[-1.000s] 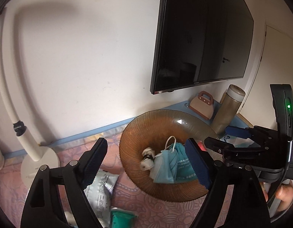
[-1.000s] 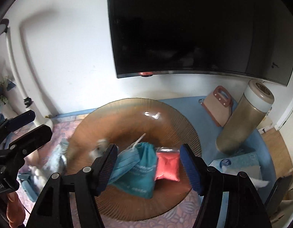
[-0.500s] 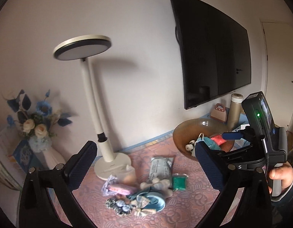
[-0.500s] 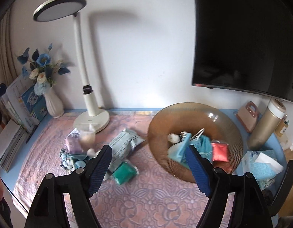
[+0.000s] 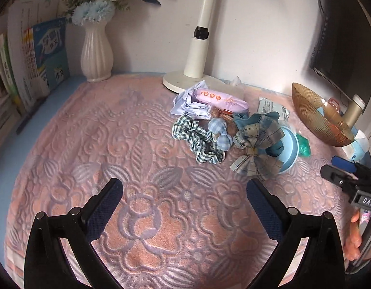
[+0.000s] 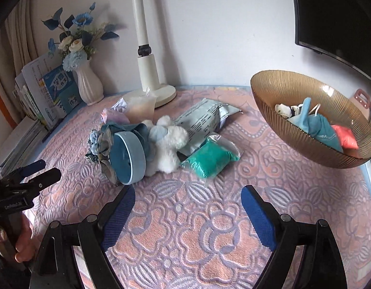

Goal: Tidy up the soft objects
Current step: 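Move both tools back over the remaining pile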

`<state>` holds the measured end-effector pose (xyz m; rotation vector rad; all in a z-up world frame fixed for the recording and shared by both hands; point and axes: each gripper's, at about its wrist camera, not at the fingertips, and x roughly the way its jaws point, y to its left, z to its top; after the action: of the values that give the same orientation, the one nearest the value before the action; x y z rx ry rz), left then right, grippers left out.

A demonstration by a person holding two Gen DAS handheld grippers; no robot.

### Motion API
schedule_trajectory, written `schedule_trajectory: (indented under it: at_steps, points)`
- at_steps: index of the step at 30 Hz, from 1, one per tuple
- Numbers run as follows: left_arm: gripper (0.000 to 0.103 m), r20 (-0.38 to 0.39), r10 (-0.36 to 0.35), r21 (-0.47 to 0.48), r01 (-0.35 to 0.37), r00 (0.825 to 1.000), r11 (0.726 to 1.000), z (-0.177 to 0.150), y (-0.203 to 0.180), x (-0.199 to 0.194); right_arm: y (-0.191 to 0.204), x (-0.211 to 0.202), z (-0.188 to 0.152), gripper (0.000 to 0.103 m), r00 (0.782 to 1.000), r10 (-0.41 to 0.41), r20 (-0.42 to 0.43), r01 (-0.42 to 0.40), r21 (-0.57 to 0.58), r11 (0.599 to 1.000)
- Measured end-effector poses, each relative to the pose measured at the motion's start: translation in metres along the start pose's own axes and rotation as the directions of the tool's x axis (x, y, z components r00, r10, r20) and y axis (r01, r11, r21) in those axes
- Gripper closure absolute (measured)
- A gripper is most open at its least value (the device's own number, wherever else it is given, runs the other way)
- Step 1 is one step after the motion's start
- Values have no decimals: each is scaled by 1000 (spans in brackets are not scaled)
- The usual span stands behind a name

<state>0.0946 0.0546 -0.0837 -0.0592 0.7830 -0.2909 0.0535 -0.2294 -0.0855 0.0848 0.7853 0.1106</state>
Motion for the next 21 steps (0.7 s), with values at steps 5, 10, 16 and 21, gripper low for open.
schedule_trajectory:
  at_steps: [5,10,16,21]
  points:
    - [1,12,-29,-21,30,1000,999,-6,4,-2,2,11,-7,14,1000,-23,-19,22,-20,1000]
    - [1,5,-39,-35,39,999,999,-7,7,1,-4,12,-7,14,1000,-10,-20,10,3,1000]
    - [1,3,-16,-29,16,1000,999,-9,6,2,-28,12,-7,14,999,32,-18,-30,127,991]
    - [1,22,-2,4,2,1000,1000,-11,-1,-2,-51,13,-10,14,999,47,-23,-40,250,968]
